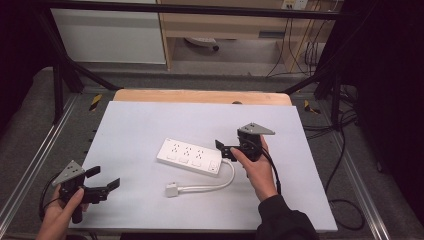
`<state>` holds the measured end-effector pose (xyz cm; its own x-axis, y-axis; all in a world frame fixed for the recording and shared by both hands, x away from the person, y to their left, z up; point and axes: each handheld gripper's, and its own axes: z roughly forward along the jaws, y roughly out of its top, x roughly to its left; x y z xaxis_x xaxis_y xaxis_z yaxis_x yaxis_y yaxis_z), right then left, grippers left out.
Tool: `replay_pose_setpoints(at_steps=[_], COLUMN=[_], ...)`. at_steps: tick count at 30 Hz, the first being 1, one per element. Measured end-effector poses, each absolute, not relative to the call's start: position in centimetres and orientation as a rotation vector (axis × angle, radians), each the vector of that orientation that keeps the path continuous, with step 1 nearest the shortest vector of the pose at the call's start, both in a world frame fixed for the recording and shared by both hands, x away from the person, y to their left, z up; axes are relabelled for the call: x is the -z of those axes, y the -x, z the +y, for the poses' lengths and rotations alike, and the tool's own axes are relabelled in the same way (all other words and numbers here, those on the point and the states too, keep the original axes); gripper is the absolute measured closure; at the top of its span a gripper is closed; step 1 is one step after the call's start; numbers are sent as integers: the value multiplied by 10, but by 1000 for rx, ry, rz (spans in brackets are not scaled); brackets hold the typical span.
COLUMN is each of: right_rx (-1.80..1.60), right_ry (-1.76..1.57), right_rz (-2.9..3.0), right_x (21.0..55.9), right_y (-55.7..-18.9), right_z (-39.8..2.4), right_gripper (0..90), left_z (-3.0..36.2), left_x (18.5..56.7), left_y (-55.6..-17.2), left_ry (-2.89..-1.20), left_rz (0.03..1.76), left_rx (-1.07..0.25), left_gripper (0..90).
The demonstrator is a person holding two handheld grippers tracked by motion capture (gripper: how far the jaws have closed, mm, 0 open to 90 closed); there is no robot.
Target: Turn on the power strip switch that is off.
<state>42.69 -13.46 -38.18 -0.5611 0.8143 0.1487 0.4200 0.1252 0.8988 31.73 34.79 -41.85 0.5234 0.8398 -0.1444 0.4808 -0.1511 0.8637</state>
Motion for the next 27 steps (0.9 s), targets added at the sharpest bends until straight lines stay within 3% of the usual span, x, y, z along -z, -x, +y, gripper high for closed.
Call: replay_pose_setpoints(at_steps=[15, 27], right_rx=[-1384, -1403], right_ry=[-1184, -1152], right_rz=[2081, 2083], right_x=[392, 395], right_y=[-432, -432], right_z=[-116, -107], right_gripper=[121, 320], left_z=[348, 348], left_x=[418, 419], left_y=[-317, -317], left_ry=[-1799, -1800], left_rz=[1098, 1100], left_rx=[-466, -466], left_gripper=[66, 66])
